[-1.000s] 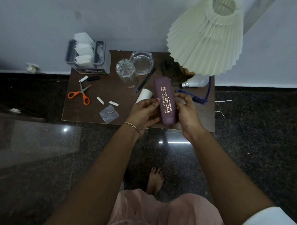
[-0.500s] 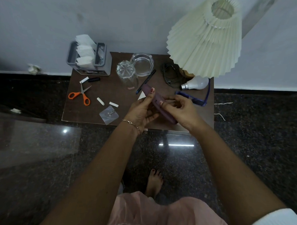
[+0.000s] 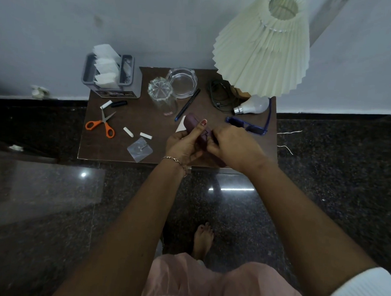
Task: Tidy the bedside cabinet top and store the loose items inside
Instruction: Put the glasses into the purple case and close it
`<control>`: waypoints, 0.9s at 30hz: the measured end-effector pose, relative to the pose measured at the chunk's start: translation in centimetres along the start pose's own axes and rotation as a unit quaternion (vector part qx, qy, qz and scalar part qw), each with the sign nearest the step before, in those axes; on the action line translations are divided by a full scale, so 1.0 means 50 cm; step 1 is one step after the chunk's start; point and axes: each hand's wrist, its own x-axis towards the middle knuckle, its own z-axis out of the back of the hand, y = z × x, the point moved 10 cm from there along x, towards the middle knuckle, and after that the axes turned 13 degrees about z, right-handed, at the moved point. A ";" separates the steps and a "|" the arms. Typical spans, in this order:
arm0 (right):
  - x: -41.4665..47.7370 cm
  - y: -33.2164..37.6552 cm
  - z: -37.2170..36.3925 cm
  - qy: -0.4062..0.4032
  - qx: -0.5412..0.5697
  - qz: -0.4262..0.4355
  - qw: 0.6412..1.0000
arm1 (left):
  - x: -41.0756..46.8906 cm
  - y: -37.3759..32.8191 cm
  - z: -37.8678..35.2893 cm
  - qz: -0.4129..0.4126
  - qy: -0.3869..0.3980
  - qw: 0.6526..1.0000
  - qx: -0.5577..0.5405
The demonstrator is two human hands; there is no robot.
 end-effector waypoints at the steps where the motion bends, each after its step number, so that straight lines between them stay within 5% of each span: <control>1: -0.004 -0.005 -0.005 -0.002 0.019 -0.005 1.000 | 0.001 0.001 0.000 -0.002 -0.001 1.000 0.008; 15: -0.027 -0.025 -0.029 -0.021 0.072 -0.043 0.996 | 0.020 0.007 0.013 0.014 0.045 0.998 0.048; 17: -0.042 -0.072 -0.038 -0.079 0.218 -0.116 0.966 | 0.020 0.005 0.006 0.009 0.090 0.995 0.037; 21: -0.085 -0.140 -0.066 -0.195 0.428 -0.245 0.848 | 0.029 0.008 -0.002 0.015 0.120 0.993 -0.003; 24: -0.091 -0.138 -0.076 -0.242 0.482 -0.265 0.799 | 0.038 0.012 -0.008 0.011 0.112 0.993 0.018; 27: -0.092 -0.144 -0.092 -0.268 0.469 -0.283 0.793 | 0.045 0.002 0.001 -0.008 0.061 0.996 0.061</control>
